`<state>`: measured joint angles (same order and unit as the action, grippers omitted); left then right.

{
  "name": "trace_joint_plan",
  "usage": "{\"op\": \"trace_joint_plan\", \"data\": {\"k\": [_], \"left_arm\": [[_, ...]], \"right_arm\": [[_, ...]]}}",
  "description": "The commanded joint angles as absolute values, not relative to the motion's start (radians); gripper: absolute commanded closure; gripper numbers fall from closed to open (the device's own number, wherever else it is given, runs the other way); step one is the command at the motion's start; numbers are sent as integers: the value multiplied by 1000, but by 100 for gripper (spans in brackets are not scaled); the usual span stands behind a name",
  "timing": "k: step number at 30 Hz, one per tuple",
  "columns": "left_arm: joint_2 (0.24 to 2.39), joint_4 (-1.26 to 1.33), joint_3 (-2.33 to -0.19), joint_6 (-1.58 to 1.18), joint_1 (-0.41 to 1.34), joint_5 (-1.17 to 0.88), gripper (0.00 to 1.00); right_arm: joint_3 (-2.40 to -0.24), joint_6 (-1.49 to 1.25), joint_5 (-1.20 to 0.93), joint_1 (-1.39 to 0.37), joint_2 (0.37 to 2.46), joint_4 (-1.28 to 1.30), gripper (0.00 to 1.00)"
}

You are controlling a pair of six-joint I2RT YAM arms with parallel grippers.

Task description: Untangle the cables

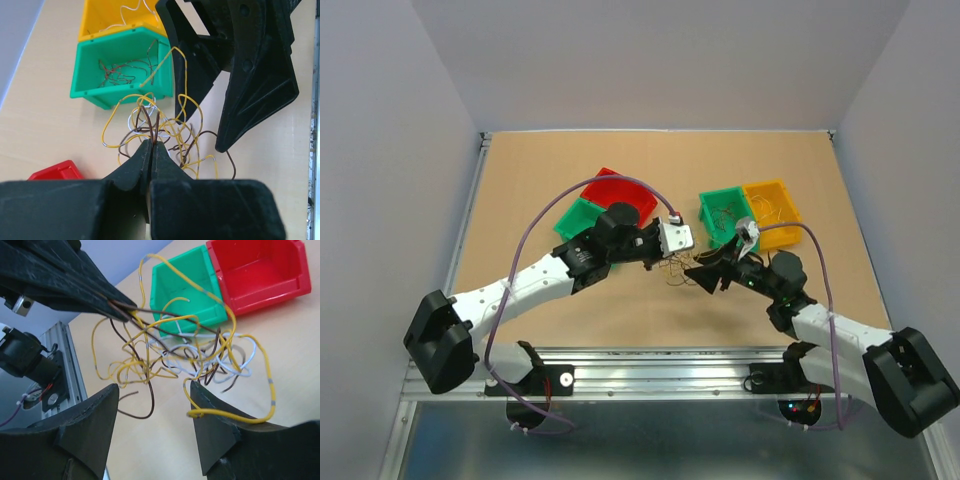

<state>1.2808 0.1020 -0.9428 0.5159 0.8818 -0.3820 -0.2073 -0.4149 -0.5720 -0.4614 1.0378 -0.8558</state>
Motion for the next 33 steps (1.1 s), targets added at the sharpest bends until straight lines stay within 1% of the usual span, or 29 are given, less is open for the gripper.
{"op": "trace_joint_plan", "data": {"k": [1,4,7,9,10,11,12,14,15,16,17,19,21,22,23,25,26,27,28,29,31,32,33], "left_arm": [[1281,117,-956,502,881,-400,100],[1292,117,-959,499,881,-364,100],[1296,114,-959,500,881,-373,100],[1298,110,-960,500,881,-383,100],[1298,109,-962,500,881,-387,100],[1298,107,-962,502,881,-387,100],[1298,106,-963,502,881,-387,100],[1293,106,-963,499,881,-385,100],[1290,106,-962,499,881,-387,100],[1289,106,-960,500,881,-379,100],[1290,106,-959,499,881,-371,100],[1295,106,-959,502,881,-335,100],[1298,109,-954,489,881,-287,100],[1298,132,-951,479,879,-196,100],[1296,141,-947,476,877,-161,100],[1267,176,-919,474,856,-127,98],[1252,176,-907,474,850,-126,96],[1235,196,-894,479,848,-120,93],[1201,205,-867,482,845,-117,81],[1187,212,-858,483,844,-115,74],[1154,227,-834,488,839,-121,56],[1126,236,-816,483,835,-126,43],[1115,247,-810,483,833,-130,39]], "right_arm": [[-233,-400,-517,-477,1045,-1008,37],[-216,-410,-457,-480,1017,-1005,39],[-207,-426,-442,-479,982,-1003,37],[-212,-434,-452,-479,985,-1003,37],[-215,-442,-457,-479,991,-1003,41],[-224,-442,-457,-479,999,-1003,55],[-229,-442,-456,-479,1020,-1002,62],[-238,-440,-456,-480,1040,-1002,73],[-242,-442,-453,-480,1052,-1000,84],[-250,-446,-440,-480,1061,-999,87],[-250,-449,-431,-479,1062,-997,94],[-239,-465,-399,-479,1036,-991,99],[-223,-476,-321,-480,1000,-953,99],[-219,-480,-245,-480,945,-924,99],[-218,-482,-201,-479,916,-887,100],[-213,-482,-114,-480,847,-760,99],[-213,-482,-71,-480,812,-720,99],[-207,-482,-5,-479,729,-645,99],[-203,-480,39,-480,689,-612,99],[-198,-476,61,-479,642,-583,99],[-190,-468,58,-479,520,-514,99],[-187,-462,48,-480,484,-496,100],[-184,-460,7,-479,454,-485,99]]}}
